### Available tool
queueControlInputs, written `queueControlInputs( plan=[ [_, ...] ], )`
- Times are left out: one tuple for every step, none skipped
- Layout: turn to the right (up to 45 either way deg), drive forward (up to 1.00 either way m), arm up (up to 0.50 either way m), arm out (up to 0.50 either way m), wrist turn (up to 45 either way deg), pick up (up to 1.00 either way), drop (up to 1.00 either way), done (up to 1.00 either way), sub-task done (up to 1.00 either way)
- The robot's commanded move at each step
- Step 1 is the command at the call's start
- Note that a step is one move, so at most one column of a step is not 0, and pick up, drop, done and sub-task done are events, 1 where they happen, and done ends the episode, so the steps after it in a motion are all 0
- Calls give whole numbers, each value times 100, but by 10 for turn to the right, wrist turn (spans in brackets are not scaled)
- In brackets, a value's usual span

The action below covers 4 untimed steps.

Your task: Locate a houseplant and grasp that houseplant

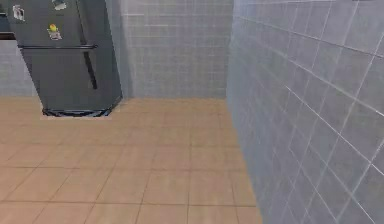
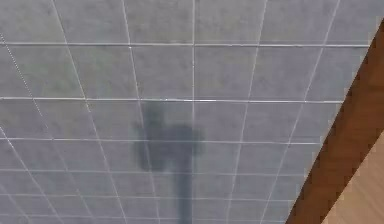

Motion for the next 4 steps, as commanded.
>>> queueControlInputs(
  plan=[
    [-450, 0, 0, 0, 0, 0, 0, 0, 0],
    [0, 100, 0, 0, 0, 0, 0, 0, 0],
    [-30, 0, 0, 0, 0, 0, 0, 0, 0],
    [450, 0, 0, 0, 0, 0, 0, 0, 0]
  ],
)
